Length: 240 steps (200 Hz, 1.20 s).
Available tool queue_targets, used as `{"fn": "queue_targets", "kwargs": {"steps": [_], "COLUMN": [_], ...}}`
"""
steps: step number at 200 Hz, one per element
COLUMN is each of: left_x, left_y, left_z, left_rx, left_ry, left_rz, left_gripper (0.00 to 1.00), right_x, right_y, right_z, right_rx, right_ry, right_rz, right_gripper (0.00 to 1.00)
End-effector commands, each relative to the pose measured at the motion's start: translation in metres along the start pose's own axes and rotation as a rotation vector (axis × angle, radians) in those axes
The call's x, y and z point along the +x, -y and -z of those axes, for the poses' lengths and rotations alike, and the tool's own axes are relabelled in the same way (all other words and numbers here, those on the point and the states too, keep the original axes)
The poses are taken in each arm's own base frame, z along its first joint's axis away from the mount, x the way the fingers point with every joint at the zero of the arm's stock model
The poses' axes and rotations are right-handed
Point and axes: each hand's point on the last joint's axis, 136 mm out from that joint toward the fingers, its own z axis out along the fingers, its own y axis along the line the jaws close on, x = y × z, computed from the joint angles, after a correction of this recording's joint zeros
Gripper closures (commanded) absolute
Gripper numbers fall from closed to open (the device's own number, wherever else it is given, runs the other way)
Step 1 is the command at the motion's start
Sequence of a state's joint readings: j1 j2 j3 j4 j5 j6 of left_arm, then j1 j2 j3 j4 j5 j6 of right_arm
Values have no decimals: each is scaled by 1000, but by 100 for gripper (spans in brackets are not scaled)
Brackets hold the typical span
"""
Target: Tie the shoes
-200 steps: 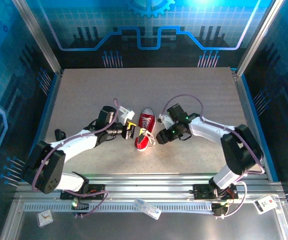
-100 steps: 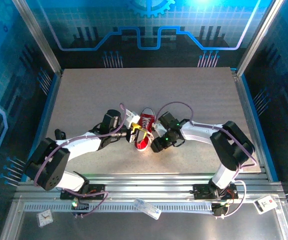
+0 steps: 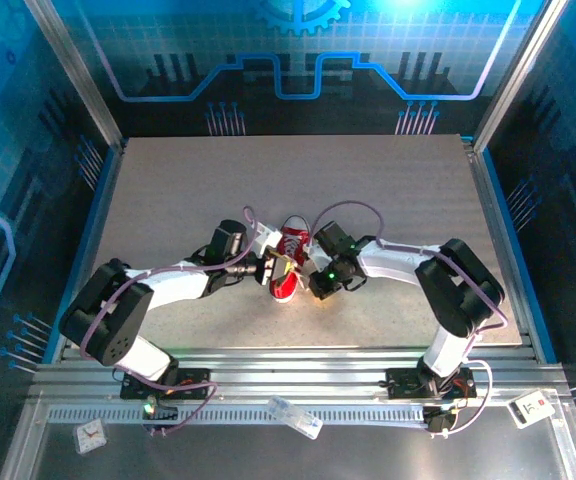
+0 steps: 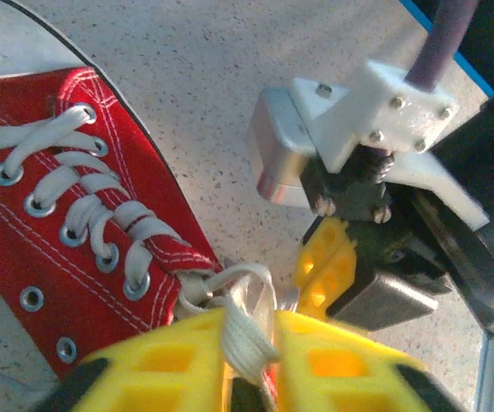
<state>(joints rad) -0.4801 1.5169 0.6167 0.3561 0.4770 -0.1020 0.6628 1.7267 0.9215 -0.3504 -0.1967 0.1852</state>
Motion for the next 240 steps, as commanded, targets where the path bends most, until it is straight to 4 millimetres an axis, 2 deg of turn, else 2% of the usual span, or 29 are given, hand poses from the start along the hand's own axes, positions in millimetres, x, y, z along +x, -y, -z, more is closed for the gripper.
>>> {"fn": "queue_targets", "kwargs": {"steps": [1,30,62,90,92,98,117,137,140,157,169,177,203,214,240], "left_x": [-24,-35,-40,-38,-38,-37,-35,-34,-34,-33,-32,-31,-27,-28,-30], "left_y": [0,-3,-1,-1,-1,-2,-3,-4,-4,-4,-5,-5,-7,-8,-12], "left_z": [5,13,13,11,11,10,9,8,8,7,5,5,4,4,4], "left_rx": [4,9,28,37,38,39,40,42,42,43,46,47,40,39,31], "left_ry": [33,46,28,12,11,7,2,-2,-3,-7,-15,-19,-28,-31,-42], "left_rz": [10,46,59,68,69,73,78,84,83,90,97,103,112,116,142], "left_gripper": [91,94,95,95,95,95,95,95,95,95,95,95,95,96,98], "right_x": [-29,-33,-30,-33,-26,-23,-23,-18,-29,-33,-33,-33,-27,-23,-16], "right_y": [-11,-9,-14,-19,-17,-16,-15,-13,-16,-16,-18,-19,-15,-11,-5], "right_z": [-2,15,20,22,18,17,13,2,5,-4,-8,-10,-6,-1,14], "right_rx": [-30,-30,-58,-66,-63,-64,-61,-70,-73,-88,-98,-99,-61,-35,5], "right_ry": [132,157,166,184,166,162,149,116,138,128,113,106,87,77,50], "right_rz": [80,88,134,164,158,159,168,172,180,186,191,197,198,203,206], "right_gripper": [100,100,100,65,63,58,50,47,47,47,49,54,89,100,100]}}
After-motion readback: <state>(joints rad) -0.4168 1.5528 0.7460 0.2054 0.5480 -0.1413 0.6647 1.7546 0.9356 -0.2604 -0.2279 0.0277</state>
